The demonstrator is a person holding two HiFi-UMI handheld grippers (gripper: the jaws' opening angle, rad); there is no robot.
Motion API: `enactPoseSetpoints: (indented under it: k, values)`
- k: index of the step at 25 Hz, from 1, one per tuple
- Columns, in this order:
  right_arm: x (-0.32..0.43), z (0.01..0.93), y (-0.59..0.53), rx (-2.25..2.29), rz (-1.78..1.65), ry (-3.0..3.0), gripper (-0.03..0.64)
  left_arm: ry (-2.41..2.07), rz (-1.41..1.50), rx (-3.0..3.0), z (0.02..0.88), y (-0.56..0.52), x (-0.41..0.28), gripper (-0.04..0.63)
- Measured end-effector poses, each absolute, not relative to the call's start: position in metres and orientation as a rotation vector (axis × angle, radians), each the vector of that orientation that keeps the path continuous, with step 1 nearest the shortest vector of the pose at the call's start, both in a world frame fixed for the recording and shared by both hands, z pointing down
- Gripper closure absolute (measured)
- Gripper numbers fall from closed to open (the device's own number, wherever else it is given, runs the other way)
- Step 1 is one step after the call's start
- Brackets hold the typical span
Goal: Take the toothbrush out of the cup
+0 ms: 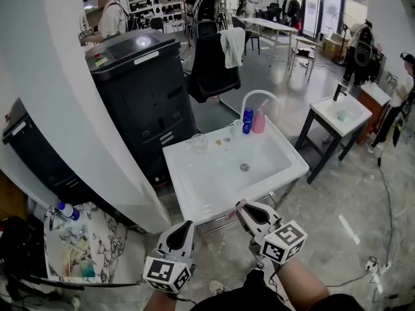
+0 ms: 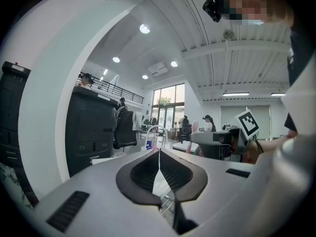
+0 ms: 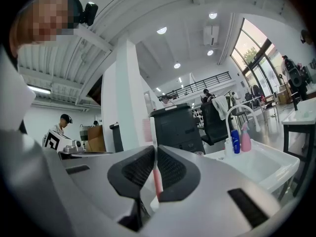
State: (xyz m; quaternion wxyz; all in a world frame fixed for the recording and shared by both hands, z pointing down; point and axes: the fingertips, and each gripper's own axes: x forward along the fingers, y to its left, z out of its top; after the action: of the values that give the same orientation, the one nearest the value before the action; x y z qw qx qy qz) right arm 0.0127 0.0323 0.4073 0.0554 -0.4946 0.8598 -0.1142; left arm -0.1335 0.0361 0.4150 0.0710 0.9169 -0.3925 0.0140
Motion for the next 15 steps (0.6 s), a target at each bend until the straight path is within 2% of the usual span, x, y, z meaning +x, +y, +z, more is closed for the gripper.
enactPoseSetpoints:
  k: [15]
  values:
    - [0.007,0.403,0.048,-1.486,-0.323,2.633,0.584,-1.165,0.03,2.757,0.416,0.05,-0.129,0.572]
